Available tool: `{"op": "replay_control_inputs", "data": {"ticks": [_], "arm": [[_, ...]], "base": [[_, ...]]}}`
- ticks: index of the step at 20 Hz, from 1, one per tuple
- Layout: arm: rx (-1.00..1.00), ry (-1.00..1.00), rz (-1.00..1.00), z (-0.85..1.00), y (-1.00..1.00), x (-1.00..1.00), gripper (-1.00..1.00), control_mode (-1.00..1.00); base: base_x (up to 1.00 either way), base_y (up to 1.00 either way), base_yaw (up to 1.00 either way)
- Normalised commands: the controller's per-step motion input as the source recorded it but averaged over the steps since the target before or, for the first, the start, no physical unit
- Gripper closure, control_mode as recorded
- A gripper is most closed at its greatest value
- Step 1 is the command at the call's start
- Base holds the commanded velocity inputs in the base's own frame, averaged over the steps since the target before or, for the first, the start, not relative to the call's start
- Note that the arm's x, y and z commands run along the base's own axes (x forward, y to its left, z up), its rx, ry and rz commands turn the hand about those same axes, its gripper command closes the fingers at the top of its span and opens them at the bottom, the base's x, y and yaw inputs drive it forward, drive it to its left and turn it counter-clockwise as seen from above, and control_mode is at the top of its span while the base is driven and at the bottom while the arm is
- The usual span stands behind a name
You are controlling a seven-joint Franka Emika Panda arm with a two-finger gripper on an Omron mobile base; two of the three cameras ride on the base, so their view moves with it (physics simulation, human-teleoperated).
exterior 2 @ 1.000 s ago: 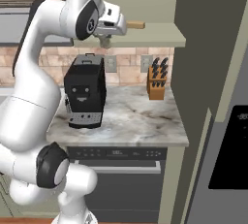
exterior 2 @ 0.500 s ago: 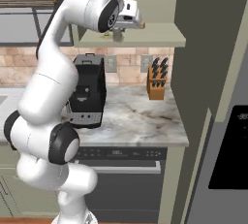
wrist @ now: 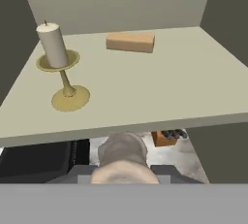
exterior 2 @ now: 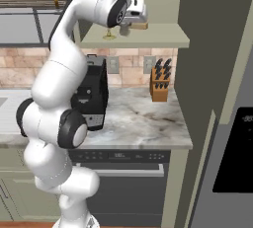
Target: Pick the candle and candle from the dining table and place them in the open cabinet. Close the cabinet after placing the objects.
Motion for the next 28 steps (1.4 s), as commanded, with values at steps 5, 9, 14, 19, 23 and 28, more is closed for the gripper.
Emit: {"op": "replay_control_inputs", "data": {"ticks": [5,9,14,19,23,28], "arm": [[0.00,-0.10,0.00,0.00,0.00,0.42,1.00,-1.00],[0.00,-0.02,0.00,0.00,0.00,0.30,1.00,-1.00],[-0.01,0.00,0.00,0.00,0.00,0.26,1.00,-1.00],[0.00,0.02,0.00,0.00,0.00,0.31,1.00,-1.00],[0.00,0.11,0.00,-0.15,0.00,0.37,1.00,-1.00],[0.00,0.09,0.00,-0.06,-0.07,0.29,1.00,-1.00]], "base": [[0.00,0.00,0.00],[0.00,0.00,0.00],[0.00,0.00,0.00],[0.00,0.00,0.00],[0.00,0.00,0.00],[0.00,0.00,0.00]]}}
